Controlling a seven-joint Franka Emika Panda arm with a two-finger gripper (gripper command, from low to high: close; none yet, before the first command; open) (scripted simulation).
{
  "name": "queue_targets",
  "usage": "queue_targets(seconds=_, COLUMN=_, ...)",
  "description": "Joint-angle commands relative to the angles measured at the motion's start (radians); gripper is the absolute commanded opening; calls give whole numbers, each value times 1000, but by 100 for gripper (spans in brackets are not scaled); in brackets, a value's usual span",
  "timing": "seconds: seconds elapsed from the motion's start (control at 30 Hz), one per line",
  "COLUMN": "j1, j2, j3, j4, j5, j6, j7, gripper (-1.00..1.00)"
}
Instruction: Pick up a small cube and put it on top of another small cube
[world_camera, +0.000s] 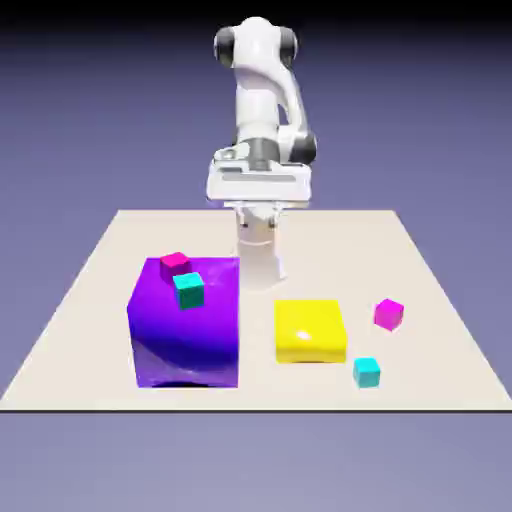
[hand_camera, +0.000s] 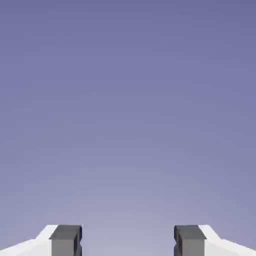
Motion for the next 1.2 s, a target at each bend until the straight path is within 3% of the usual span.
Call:
queue_targets(seconds=0.0, j1=-6, j2=36, j3=32, j4=10, j5=34, j6=-22, j7=27, gripper=0)
queue_targets(seconds=0.77, j1=-153, j2=870, j3=761, j4=242, j5=805, j6=-524, j7=640, gripper=0)
queue_targets(seconds=0.83, j1=-156, j2=885, j3=774, j4=246, j5=820, j6=-533, j7=651, gripper=0)
queue_targets(seconds=1.07, j1=-46, j2=1110, j3=738, j4=285, j5=847, j6=-328, j7=596, gripper=0)
queue_targets(seconds=1.1, j1=-46, j2=1110, j3=738, j4=285, j5=847, j6=-328, j7=596, gripper=-100)
queue_targets(seconds=1.17, j1=-63, j2=1074, j3=744, j4=279, j5=842, j6=-361, j7=605, gripper=-100)
